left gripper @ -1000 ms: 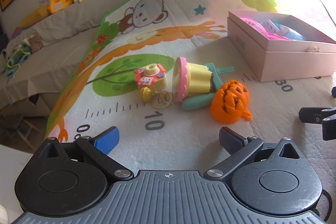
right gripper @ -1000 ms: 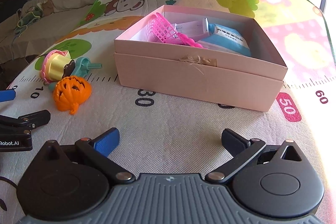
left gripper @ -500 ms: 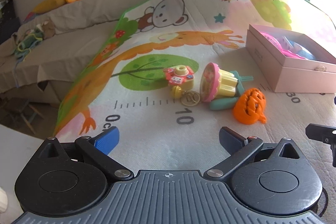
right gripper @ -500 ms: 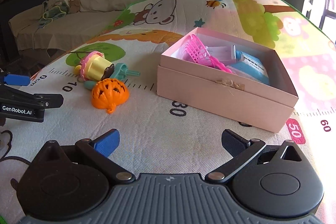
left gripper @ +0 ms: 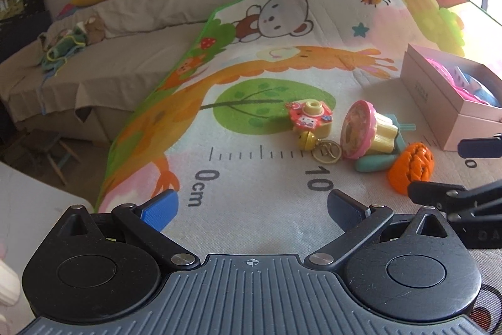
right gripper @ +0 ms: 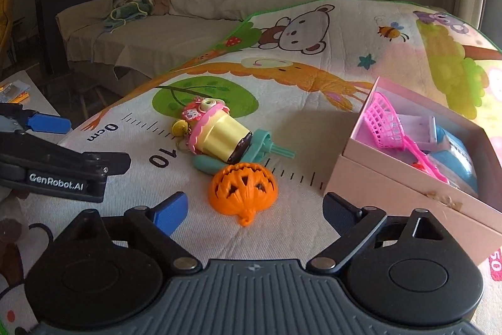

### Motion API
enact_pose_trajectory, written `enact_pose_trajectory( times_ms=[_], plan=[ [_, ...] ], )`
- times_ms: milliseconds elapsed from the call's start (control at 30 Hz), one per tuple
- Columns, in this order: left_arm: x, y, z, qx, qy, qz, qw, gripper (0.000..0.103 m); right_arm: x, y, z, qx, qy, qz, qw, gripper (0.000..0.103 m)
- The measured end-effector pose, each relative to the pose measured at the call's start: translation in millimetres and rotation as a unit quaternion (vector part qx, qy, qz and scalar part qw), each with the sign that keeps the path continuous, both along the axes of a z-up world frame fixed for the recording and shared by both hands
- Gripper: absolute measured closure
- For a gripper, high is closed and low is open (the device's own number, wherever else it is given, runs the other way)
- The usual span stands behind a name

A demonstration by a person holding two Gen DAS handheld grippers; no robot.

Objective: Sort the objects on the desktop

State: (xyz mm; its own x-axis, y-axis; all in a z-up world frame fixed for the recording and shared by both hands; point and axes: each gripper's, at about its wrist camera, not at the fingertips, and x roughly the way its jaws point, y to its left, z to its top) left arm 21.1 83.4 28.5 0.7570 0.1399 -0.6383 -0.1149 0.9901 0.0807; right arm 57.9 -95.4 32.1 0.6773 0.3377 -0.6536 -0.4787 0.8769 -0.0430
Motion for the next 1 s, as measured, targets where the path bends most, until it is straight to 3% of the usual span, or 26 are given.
enact_pose_trajectory(
  times_ms=[33,100,133,167,200,233,500,633,733,833,900,1000],
  plan=[
    [0,0,0,0.002,0.001,0.0,1.0,0.0,9,1,-4,0.005,0.019,0.002,1.0,0.024],
    [0,0,1,0.003,0.001,-0.001,1.0,0.0,18,0,-8,0.015,0.045,0.002,0.999,0.048],
    [0,-1,0,0.003,0.001,-0.003,1.0,0.0,17,-4,-8,0.026,0.052,-0.001,0.998,0.048],
    [0,-1,0,0.001,0.0,-0.006,1.0,0.0,13,-9,-7,0.032,0.051,-0.004,0.998,0.054],
    [0,-2,0,-0.002,-0.001,-0.009,1.0,0.0,10,-13,-6,0.032,0.051,-0.004,0.998,0.067],
    [0,-3,0,-0.009,-0.005,-0.015,0.9998,0.0,3,-21,-3,0.03,0.046,-0.009,0.998,0.069],
    [16,-31,1,-0.043,-0.042,-0.071,0.9956,0.0,-37,-96,-6,0.006,0.013,-0.104,0.994,0.068],
    [41,-48,5,-0.048,-0.041,-0.089,0.994,0.001,-42,-117,-8,0.026,0.012,-0.14,0.99,0.052],
    [59,-59,5,-0.044,-0.034,-0.103,0.9931,0.019,-43,-114,-6,0.025,0.007,-0.129,0.991,0.05],
    [70,-66,1,-0.033,-0.027,-0.109,0.9931,0.026,-44,-105,-1,0.019,-0.007,-0.107,0.994,0.039],
    [72,-65,-2,-0.035,-0.02,-0.114,0.9927,0.048,-43,-94,4,0.015,-0.015,-0.09,0.996,0.037],
    [60,-59,1,-0.03,-0.029,-0.117,0.9922,0.053,-39,-78,9,0.008,-0.024,-0.063,0.998,0.033]
  ],
)
